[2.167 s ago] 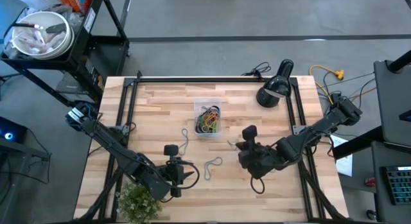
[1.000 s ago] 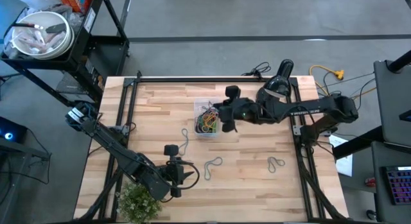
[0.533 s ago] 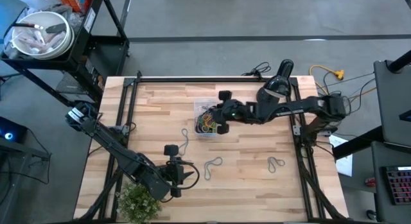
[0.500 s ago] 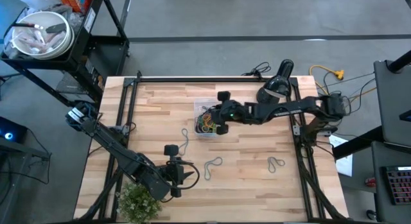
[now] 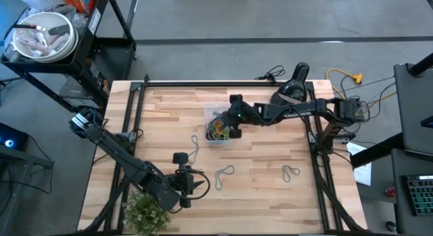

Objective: Pick and place rubber bands into bin
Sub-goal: Put the blue rubber band into the transparent bin

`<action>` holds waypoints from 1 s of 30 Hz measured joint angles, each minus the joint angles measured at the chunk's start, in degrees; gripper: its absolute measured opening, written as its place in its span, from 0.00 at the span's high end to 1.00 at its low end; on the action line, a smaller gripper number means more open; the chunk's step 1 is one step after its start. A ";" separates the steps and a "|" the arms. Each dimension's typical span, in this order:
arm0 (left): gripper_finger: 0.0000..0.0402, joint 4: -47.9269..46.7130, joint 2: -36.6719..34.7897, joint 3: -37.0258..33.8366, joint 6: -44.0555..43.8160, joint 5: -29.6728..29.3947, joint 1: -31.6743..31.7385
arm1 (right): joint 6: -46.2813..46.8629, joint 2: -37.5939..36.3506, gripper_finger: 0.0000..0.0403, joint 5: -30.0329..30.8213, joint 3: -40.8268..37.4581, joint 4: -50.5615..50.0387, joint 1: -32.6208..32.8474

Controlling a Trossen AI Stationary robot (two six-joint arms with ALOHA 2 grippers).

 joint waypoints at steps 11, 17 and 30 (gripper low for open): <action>0.67 0.06 0.00 0.00 0.00 -0.02 0.07 | 3.65 -0.04 0.82 -6.33 0.00 -1.81 -2.03; 0.67 0.00 0.00 0.00 0.02 -0.04 0.07 | 3.56 -2.80 0.72 -6.39 0.00 -4.12 -0.89; 0.67 -0.78 1.90 -0.07 -0.41 0.68 9.32 | 5.96 -21.42 0.71 -6.96 -0.44 -23.47 13.22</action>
